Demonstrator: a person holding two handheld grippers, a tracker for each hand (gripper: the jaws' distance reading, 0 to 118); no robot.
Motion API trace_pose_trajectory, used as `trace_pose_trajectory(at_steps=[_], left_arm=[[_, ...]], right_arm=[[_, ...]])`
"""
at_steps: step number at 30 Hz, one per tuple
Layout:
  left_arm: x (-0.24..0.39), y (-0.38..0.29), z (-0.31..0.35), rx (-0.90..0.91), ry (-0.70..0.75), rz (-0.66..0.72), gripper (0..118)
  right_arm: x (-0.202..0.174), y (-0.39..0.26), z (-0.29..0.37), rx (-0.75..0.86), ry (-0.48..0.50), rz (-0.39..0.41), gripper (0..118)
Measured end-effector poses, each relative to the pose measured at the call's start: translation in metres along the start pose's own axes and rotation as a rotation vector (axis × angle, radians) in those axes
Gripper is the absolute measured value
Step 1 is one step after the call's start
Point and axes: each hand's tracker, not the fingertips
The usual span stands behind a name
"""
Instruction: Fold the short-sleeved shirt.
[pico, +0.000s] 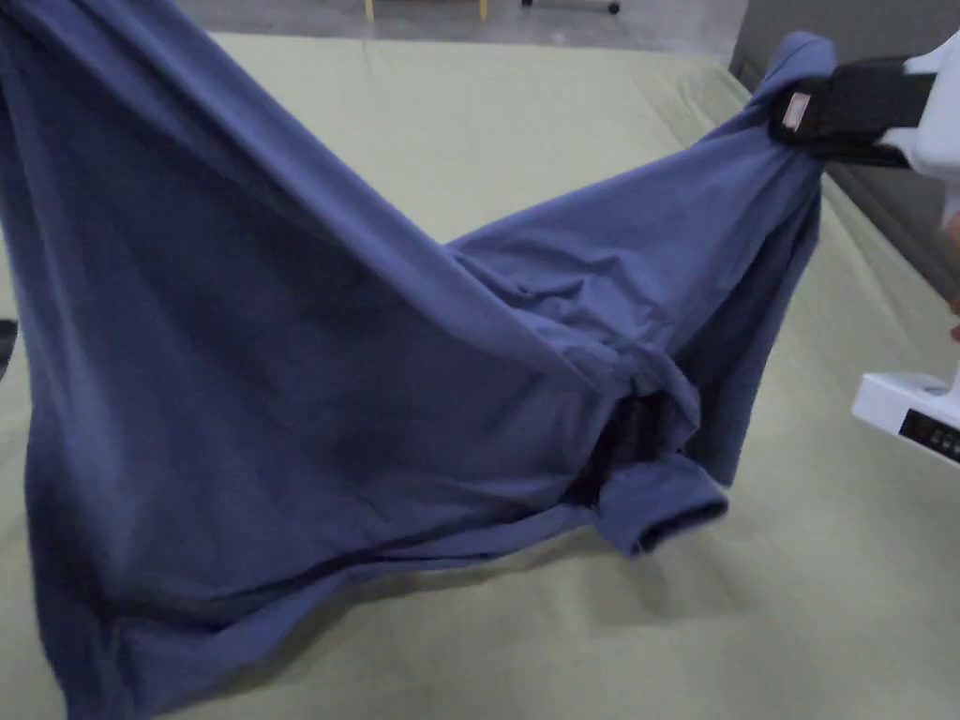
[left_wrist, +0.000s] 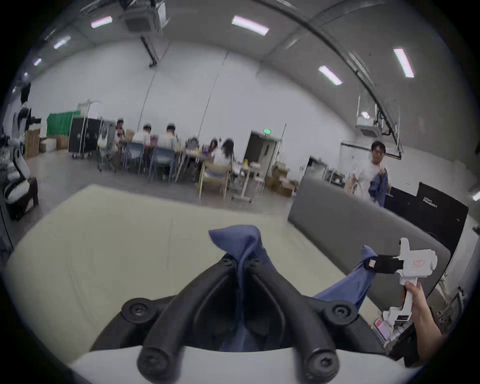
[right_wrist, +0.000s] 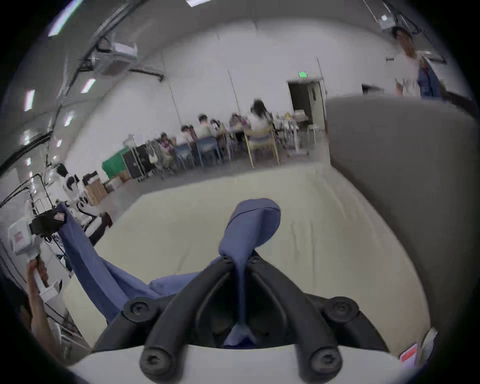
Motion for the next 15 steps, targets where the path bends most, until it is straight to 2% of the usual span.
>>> trace_pose_trajectory(at_steps=[7,12,15], left_arm=[[0.003,0.134,0.035,0.130,0.078,-0.064,2],[-0.008,0.207,0.010,0.137,0.174,-0.092,2],[-0.020,0.235,-0.020,0.113,0.276,-0.115,2]], right_arm=[[-0.020,0.125,0.030,0.133,0.023,0.015,5],[-0.035,0.206,0.009,0.173,0.000,0.020,5],[-0.046,0.244,-0.014,0.197,-0.002,-0.011,5]])
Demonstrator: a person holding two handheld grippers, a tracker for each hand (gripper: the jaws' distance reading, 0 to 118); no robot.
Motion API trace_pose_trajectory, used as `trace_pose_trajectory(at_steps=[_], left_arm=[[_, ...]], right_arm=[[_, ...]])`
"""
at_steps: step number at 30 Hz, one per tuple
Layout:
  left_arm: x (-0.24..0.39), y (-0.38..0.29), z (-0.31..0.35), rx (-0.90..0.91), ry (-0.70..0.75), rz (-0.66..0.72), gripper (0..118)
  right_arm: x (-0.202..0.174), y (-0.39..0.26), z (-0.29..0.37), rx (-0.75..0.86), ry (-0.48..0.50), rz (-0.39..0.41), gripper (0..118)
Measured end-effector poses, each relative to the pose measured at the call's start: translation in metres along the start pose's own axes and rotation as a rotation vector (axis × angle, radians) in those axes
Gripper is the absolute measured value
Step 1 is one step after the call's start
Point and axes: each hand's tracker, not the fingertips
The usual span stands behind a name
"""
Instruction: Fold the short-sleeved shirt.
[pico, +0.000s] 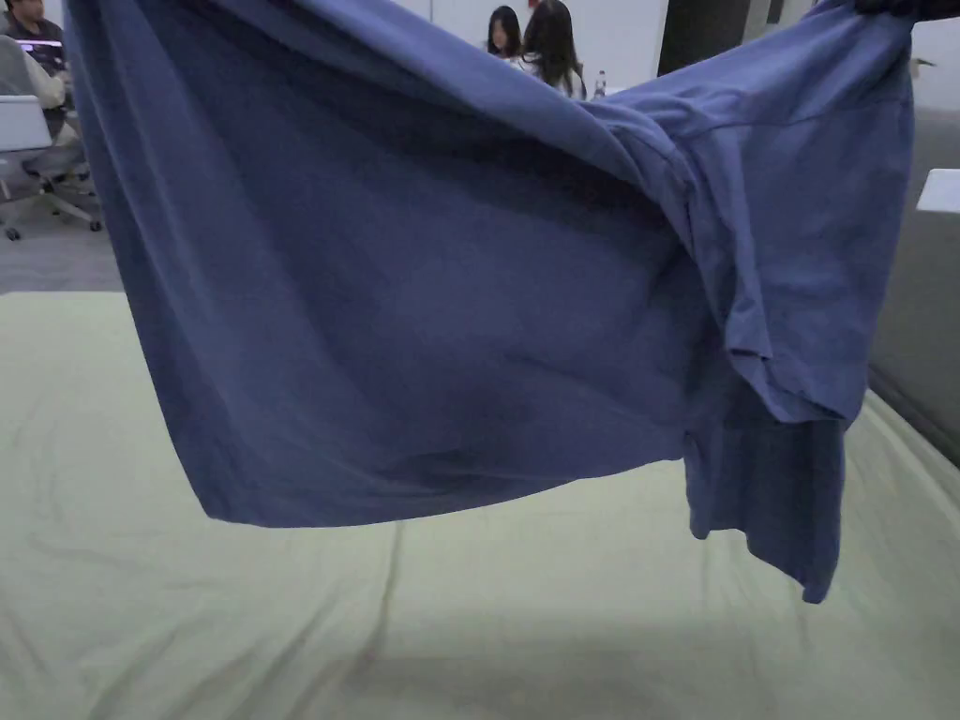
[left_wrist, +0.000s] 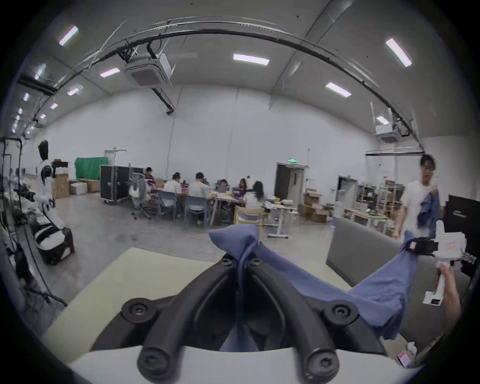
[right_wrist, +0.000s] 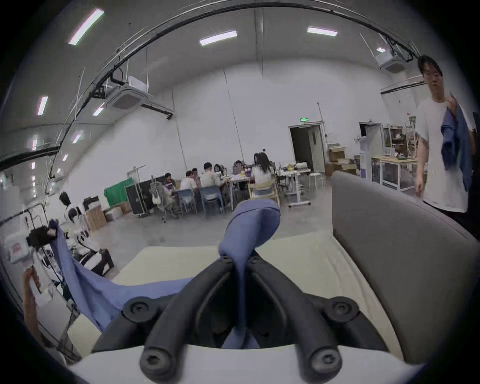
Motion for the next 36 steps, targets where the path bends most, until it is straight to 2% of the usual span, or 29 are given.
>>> trace_pose_trajectory(at_steps=[4,11,14,19,22,27,32,36], left_arm=[[-0.014,0.011,-0.045,-0.024,0.019,0.035,2],[-0.028,-0.020,-0.118,-0.034,0.101,-0.008,2],[-0.030,-0.070,-0.149,-0.091,0.121,-0.028,2],[-0.042,-0.193,-0.206,-0.275,0.096,0.095,2],[-0.045,-0.261,-0.232,-0.379,0.112,0.102,2],[-0.044,-0.311,-0.259,-0.468,0.098,0.097,2],[-0.030,-0.328,-0.242,-0.483,0.070,0.050,2],[-0.033,-0.354,-0.206,-0.515,0.013,0.026,2]], right_arm=[[-0.007,0.024,-0.043,0.029,-0.014,-0.049,5],[-0.009,0.006,-0.113,0.013,-0.079,-0.006,5],[0.002,-0.037,-0.151,-0.050,-0.088,0.002,5],[0.035,-0.157,-0.220,-0.252,-0.141,-0.029,5],[0.053,-0.222,-0.247,-0.351,-0.185,-0.046,5],[0.074,-0.273,-0.265,-0.420,-0.196,-0.056,5],[0.084,-0.289,-0.257,-0.435,-0.180,-0.056,5],[0.088,-0.312,-0.224,-0.429,-0.150,-0.020,5]])
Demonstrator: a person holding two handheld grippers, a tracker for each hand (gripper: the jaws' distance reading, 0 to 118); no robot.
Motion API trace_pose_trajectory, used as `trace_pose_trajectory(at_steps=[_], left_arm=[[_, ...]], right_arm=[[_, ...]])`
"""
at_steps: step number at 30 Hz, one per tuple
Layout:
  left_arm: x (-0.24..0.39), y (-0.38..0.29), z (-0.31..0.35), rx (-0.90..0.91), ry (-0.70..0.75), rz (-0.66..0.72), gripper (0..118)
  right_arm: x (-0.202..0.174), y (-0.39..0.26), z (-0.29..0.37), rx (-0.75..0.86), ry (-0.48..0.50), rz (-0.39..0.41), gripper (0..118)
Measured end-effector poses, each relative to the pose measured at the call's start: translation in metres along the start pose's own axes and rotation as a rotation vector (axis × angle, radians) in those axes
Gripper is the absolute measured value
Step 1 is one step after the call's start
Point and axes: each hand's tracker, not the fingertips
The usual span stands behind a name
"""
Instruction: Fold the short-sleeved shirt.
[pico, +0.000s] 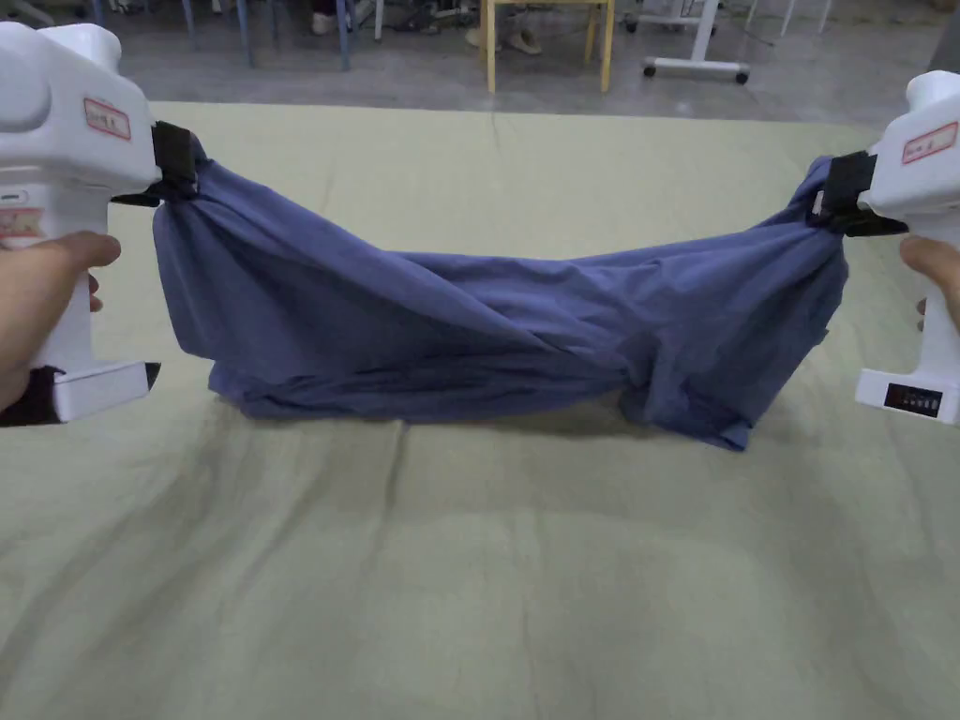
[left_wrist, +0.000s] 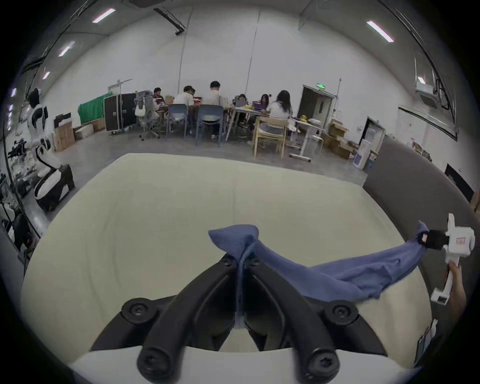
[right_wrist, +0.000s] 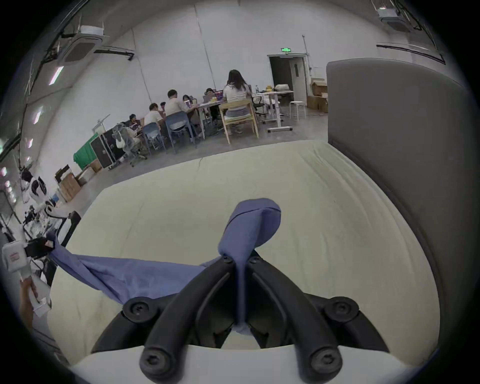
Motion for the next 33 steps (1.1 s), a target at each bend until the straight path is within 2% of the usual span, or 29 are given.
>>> trace_pose_trajectory(at_steps=[2,5,8,14,20,25,30,33], left_arm=[[-0.003,-0.031,0.011,-0.019,0.008,-0.003,2],[-0.009,-0.082,0.034,-0.071,-0.070,0.027,2],[-0.010,-0.132,0.070,-0.048,-0.072,0.024,2],[-0.008,-0.205,0.153,-0.004,-0.078,0.070,2],[-0.013,-0.265,0.213,-0.107,-0.043,0.056,2],[-0.014,-0.312,0.251,-0.188,-0.004,0.060,2],[-0.005,-0.351,0.257,-0.301,0.033,-0.009,2],[-0.004,-0.357,0.256,-0.324,0.053,-0.001,2]], right_arm=[[0.008,-0.026,0.011,-0.004,0.017,0.012,5],[0.019,-0.074,0.035,-0.014,0.041,0.024,5],[0.024,-0.124,0.069,-0.037,0.083,0.049,5],[0.036,-0.207,0.142,-0.034,0.118,0.018,5],[0.052,-0.278,0.212,-0.057,0.099,-0.008,5],[0.063,-0.327,0.243,-0.152,0.067,-0.034,5],[0.059,-0.358,0.250,-0.225,0.028,0.029,5],[0.062,-0.368,0.243,-0.257,0.011,0.057,5]])
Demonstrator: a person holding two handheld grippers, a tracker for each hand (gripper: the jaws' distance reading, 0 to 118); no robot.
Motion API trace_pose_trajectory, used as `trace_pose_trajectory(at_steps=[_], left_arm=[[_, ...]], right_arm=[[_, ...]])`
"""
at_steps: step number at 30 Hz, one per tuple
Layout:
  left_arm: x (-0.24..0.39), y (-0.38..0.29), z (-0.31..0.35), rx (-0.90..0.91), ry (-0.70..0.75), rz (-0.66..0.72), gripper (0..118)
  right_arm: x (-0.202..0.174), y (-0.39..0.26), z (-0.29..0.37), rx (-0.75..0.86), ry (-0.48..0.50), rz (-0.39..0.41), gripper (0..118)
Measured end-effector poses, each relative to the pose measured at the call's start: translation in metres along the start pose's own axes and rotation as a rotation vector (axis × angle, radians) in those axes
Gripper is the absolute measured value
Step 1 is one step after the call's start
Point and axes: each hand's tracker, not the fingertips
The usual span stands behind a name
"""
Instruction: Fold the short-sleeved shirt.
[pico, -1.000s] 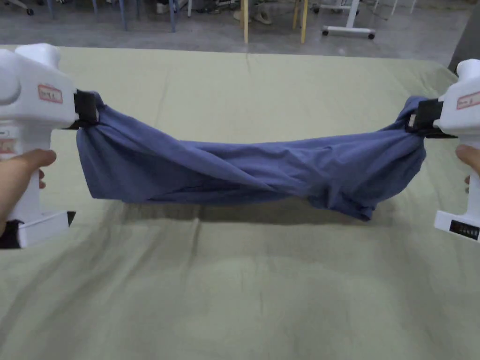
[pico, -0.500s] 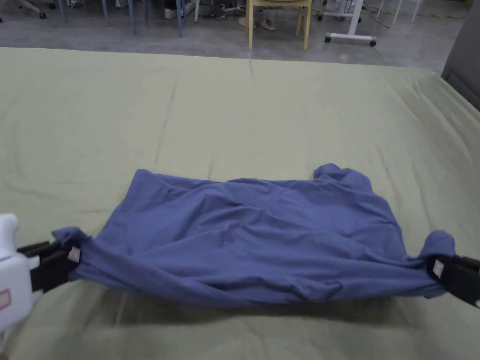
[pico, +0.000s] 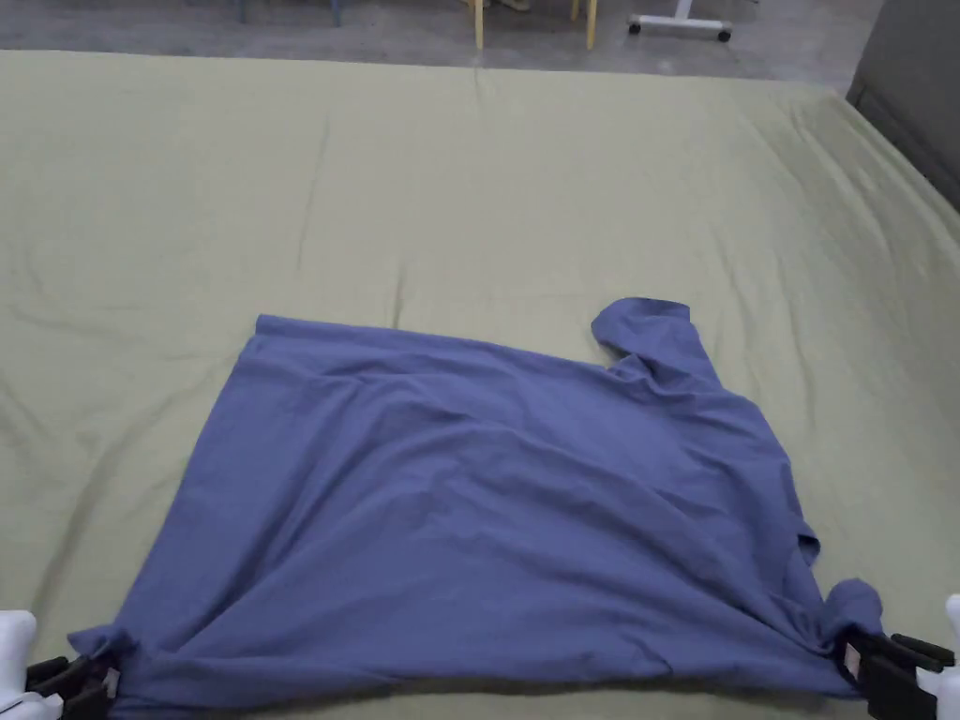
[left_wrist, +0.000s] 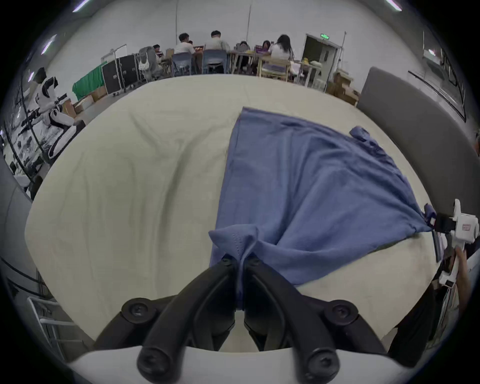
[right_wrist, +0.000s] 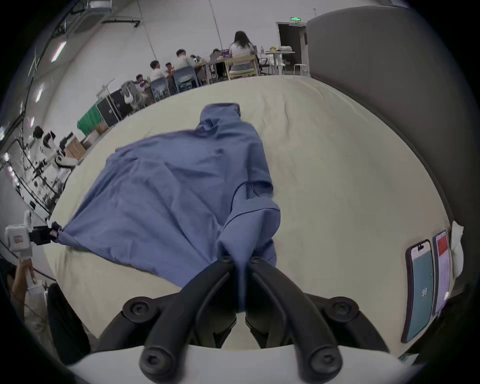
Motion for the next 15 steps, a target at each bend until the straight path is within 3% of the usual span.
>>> trace_pose_trajectory(at_steps=[3,4,6,7,13,14,15], left_arm=[[-0.002,0.001,-0.002,-0.031,-0.024,0.041,7],[-0.003,0.001,-0.003,-0.078,-0.031,0.065,29],[-0.004,-0.003,0.002,-0.097,-0.034,0.107,80],[-0.004,-0.005,0.011,-0.087,-0.050,0.099,85],[0.031,-0.005,0.106,0.087,0.006,0.015,84],[0.037,-0.005,0.117,0.121,-0.026,-0.020,79],[0.043,-0.006,0.125,0.162,-0.056,-0.062,57]], right_arm=[[-0.004,0.002,-0.002,-0.015,-0.006,0.027,5],[-0.008,0.004,-0.002,-0.035,-0.024,0.045,22],[-0.017,0.007,0.003,-0.082,-0.096,0.092,97],[-0.022,0.005,0.010,-0.083,-0.070,0.113,116],[-0.063,0.003,0.083,0.037,-0.088,0.104,114],[-0.071,0.000,0.092,0.071,-0.103,0.104,107],[-0.078,-0.002,0.097,0.092,-0.112,0.108,88]])
